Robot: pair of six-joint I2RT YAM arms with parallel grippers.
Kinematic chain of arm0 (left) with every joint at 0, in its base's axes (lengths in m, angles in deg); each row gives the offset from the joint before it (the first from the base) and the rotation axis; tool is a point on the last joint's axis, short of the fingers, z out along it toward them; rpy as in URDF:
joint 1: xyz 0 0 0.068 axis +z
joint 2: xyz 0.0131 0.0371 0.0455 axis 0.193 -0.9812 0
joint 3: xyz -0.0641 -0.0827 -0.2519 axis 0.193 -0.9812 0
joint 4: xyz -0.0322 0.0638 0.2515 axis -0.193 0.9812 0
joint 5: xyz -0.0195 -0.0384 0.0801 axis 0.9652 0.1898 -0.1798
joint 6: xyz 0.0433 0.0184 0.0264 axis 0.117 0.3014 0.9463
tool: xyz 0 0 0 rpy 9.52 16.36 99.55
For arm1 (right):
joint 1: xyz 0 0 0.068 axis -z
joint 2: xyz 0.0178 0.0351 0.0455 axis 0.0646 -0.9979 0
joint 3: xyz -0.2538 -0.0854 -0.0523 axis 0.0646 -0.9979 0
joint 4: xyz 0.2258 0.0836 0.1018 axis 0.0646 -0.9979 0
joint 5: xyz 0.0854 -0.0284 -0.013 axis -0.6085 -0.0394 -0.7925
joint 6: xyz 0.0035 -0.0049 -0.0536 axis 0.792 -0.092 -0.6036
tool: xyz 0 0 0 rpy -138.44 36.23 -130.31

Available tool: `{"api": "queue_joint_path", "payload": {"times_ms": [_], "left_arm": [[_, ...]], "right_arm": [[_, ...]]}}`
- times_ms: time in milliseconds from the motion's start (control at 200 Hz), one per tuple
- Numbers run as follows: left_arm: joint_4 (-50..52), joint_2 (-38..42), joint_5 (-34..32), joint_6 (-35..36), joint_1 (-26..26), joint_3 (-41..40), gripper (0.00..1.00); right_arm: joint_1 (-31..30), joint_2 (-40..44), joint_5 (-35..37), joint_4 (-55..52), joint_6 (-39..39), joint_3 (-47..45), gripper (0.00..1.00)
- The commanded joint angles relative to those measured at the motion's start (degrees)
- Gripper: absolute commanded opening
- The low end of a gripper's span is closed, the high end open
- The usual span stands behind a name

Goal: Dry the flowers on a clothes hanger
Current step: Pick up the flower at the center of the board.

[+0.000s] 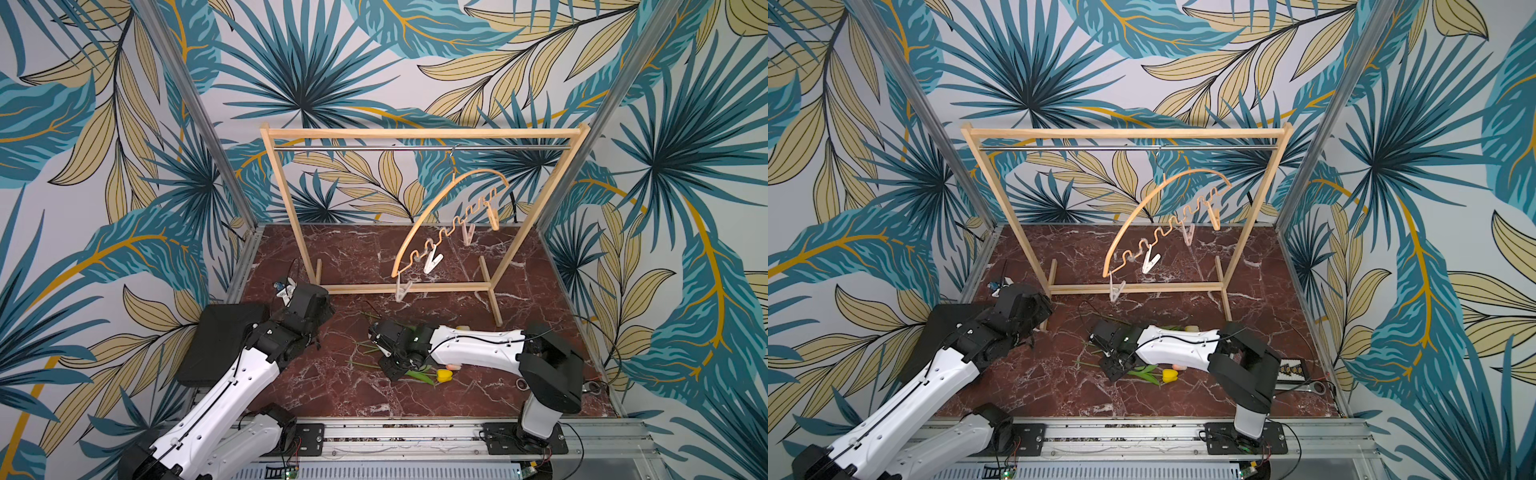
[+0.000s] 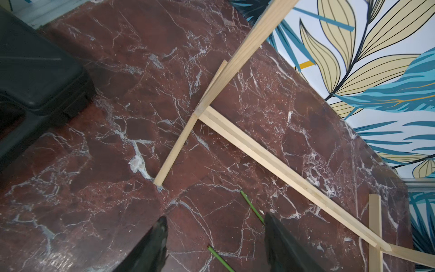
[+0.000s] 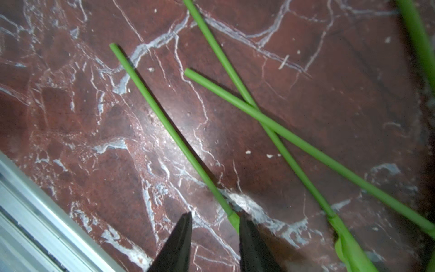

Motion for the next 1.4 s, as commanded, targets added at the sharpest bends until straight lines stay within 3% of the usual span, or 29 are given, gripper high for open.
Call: {"api": "queue_joint_path", "payload": {"times_ms": [0, 195, 461, 761, 1012, 1217, 1392], "left_arm": [[-1.3, 2.3, 1.3, 0.5, -0.2, -2.6, 0.67], [3.7, 1.9, -1.6, -2.1, -0.2, -0.1, 0.67], [2.0, 2.1, -1.1, -0.9, -0.2, -0.9, 0.62], [2.8, 2.6, -1.6, -0.9, -0.2, -0.5, 0.59], [3.6, 3.3, -0.9, -0.6, -0.2, 0.5, 0.58], [1.2, 3.4, 4.2, -0.1, -0.2, 2.2, 0.52], [-10.2, 4.5, 13.7, -0.5, -0.4, -0.2, 0.53]], "right_arm": [[-0.4, -5.1, 0.8, -2.6, -3.0, 3.8, 0.35], [-0.4, -7.4, 0.9, -7.1, -6.4, 6.6, 0.29], [-0.5, -8.6, -0.7, -5.4, -7.6, 4.8, 0.2], [-0.8, -7.9, -1.1, -6.1, -9.6, 5.7, 0.02], [-1.1, -3.8, -1.3, -7.0, -13.1, 9.9, 0.0], [-1.0, 1.5, 2.7, -7.1, -14.4, 15.1, 0.0], [0.5, 2.5, 0.0, -5.4, -11.6, 19.8, 0.0]]}}
